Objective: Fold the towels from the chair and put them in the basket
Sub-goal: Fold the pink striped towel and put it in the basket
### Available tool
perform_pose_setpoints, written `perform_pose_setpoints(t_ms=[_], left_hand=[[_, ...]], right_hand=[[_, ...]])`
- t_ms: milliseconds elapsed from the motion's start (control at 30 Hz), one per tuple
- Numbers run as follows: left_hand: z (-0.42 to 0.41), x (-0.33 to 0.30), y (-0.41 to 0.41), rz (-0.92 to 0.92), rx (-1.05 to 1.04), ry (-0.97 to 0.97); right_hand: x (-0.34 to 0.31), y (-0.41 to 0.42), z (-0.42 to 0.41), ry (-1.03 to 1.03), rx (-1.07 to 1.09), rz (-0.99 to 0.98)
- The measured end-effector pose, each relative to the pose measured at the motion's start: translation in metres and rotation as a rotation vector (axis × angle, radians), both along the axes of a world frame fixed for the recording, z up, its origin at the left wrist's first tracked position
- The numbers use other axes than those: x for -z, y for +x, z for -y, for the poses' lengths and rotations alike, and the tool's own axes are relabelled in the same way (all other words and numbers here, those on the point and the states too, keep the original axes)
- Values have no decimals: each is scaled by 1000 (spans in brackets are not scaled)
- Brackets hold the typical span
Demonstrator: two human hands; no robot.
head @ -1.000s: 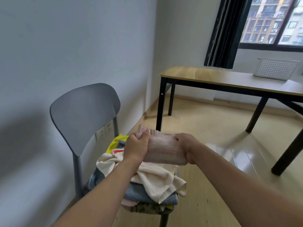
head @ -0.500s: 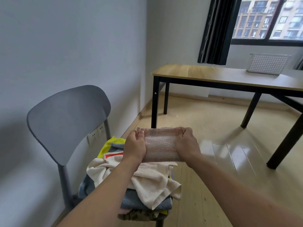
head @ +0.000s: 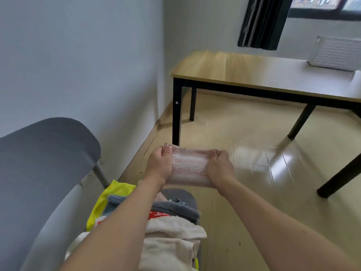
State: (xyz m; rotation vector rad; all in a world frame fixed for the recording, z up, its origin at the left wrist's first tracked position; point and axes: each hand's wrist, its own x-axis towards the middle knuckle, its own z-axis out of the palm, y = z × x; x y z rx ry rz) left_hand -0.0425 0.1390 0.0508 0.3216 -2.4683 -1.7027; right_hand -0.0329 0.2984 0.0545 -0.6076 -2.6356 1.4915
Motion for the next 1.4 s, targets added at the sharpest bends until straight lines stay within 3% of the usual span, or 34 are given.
perform_pose_setpoints(t_ms=[100,333,467,667,900,1133,1400], left_hand=[[-10,-91,-18,8,39,51],[-59,-378,-12,75,247,130],[-115,-469,3,59,339,183],[-245,-492,10,-9,396,109],[-429,-514,6,7,413,158],[-556,-523,-57,-57,402,73],[-720,-522,-161,-104,451,204]], right_hand=[[-87,-17,-9,-18,23,12],[-364,6,-63,-45,100,-41],[-442,35,-117,-106,223,-96],[-489,59,-249,-123,258,-202],[-510,52,-435,-117,294,-170],[-512,-14,-564,-136,279,-152],[-519,-117,-725,-98,319,-259]])
